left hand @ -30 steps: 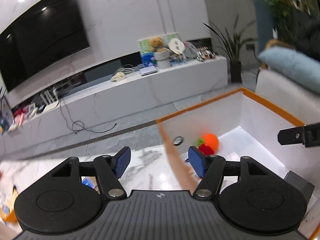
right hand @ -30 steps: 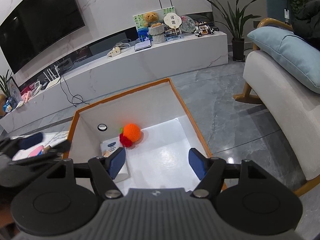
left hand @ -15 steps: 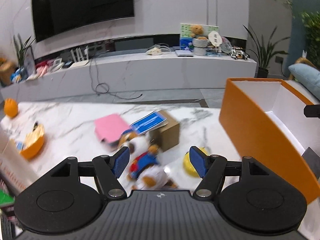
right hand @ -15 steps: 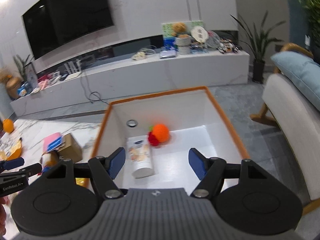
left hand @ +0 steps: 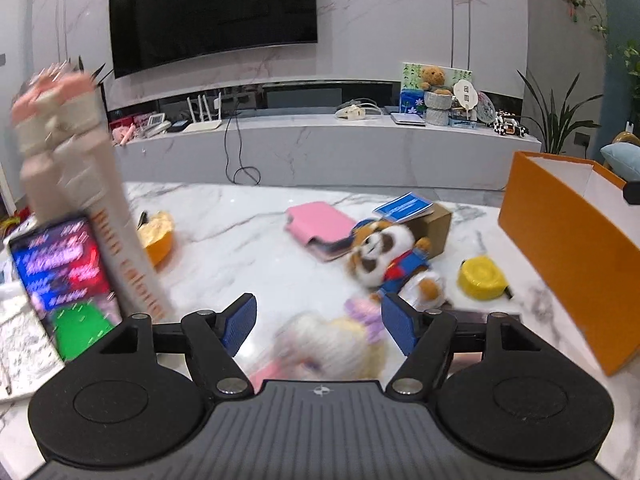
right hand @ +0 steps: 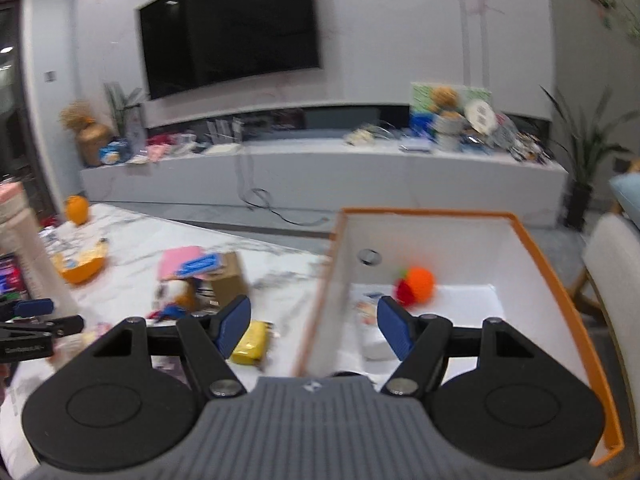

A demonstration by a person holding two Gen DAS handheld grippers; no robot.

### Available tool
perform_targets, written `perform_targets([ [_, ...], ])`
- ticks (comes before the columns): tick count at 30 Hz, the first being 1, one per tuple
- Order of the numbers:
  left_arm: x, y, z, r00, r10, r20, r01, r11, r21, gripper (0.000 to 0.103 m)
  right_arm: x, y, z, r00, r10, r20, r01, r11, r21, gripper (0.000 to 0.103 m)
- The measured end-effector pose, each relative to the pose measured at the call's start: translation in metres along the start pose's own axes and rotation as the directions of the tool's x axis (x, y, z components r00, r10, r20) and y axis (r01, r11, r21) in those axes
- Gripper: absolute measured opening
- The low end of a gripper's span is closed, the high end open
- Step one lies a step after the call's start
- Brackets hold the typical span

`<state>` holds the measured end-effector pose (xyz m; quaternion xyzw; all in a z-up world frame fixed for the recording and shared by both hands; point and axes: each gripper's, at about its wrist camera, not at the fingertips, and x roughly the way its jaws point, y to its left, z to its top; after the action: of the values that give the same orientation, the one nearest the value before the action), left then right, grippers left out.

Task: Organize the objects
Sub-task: 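Grasp the white-pink crochet bunny with the left tool while the right tool grasps the dark card box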

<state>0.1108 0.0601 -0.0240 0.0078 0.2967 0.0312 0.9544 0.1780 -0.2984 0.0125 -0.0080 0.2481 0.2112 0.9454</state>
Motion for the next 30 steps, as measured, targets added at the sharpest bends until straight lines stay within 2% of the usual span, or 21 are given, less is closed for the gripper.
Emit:
perform_targets([
  [6, 0.002, 0.017, -0.015, 0.999, -0.044, -0.024, 0.042, 0.998, -0.05, 0.085, 0.006, 0.045, -0.007, 0.997, 0.075, -0.009, -0.075, 0.993, -0.09, 0.072],
  [13, 0.013, 0.004, -0.022, 0.995, -0.08, -0.059, 0.082, 0.996, 0.029, 0.085, 0.024, 0.088, -0.027, 0.991, 0.108, -0.08, -0.121, 0.975, -0.188, 0.072],
  [17, 0.02, -0.001, -0.027, 0.995, -0.07, -0.07, 0.075, 0.995, 0.068, 0.088, 0.036, 0.104, -0.041, 0.986, 0.112, -0.124, -0.139, 0.963, -0.229, 0.073],
  [25, 0.035, -0.001, -0.025, 0.991, -0.087, -0.102, 0.097, 0.991, 0.092, 0.091, 0.063, 0.112, -0.061, 0.974, 0.081, -0.212, -0.135, 0.958, -0.252, 0.077],
  [30, 0.048, 0.003, -0.026, 0.982, -0.113, -0.148, 0.123, 0.991, 0.058, 0.09, 0.081, 0.11, -0.07, 0.961, 0.09, -0.26, -0.155, 0.958, -0.24, 0.077],
])
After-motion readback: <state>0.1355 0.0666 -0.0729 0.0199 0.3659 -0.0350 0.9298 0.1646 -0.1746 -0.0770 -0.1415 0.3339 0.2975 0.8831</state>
